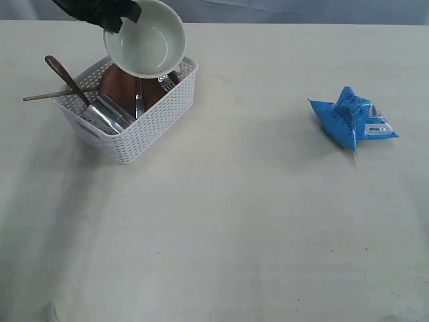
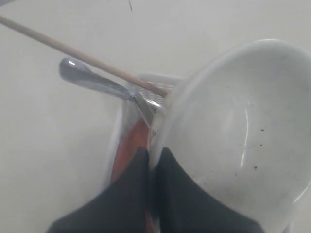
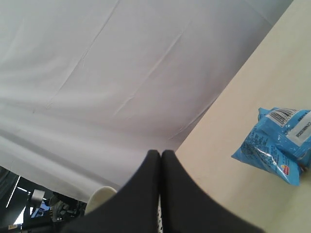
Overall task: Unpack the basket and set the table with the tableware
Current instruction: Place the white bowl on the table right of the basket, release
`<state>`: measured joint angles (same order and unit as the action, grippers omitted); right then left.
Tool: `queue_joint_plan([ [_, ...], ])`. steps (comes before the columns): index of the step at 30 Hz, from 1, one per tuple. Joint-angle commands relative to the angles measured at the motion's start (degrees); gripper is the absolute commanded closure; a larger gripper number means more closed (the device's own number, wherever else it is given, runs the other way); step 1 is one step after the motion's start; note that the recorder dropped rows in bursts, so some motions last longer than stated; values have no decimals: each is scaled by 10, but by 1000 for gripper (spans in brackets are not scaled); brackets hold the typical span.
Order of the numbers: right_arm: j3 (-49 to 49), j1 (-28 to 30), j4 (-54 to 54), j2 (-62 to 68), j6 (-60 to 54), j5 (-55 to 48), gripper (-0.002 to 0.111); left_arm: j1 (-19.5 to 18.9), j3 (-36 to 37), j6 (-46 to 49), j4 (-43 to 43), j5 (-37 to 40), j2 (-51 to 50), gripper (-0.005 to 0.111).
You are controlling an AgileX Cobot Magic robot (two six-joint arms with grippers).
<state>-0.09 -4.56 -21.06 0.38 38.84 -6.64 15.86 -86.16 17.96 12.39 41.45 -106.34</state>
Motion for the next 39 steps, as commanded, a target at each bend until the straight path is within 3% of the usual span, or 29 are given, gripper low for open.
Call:
queue_joint_plan([
  [1,1,3,4,-4,-8,-2,109,0,-6,-1,12,-7,17,107],
  [7,1,3,4,-4,-8,-2,109,0,-22,0,61,-2,54,107],
  [11,1,3,4,-4,-8,-2,109,1,-20,46,115,54,83,107],
  [16,1,3,4,-4,-8,-4,109,16,41,109,203,81,122,107],
  [20,1,3,4,-4,-8,-4,109,67,119,135,230,67,148,107],
  [24,1,3,7,-4,-36,10,109,177,212,143,233,12,149,107],
  [26,1,3,8,-4,-48,25,109,204,221,135,243,12,125,107],
  [31,1,3,21,-4,-57,32,109,257,223,135,262,57,80,107],
  [34,1,3,34,-4,-57,32,109,284,223,135,260,17,63,107],
  [39,1,3,36,-4,-59,32,109,292,196,131,270,10,1,107],
])
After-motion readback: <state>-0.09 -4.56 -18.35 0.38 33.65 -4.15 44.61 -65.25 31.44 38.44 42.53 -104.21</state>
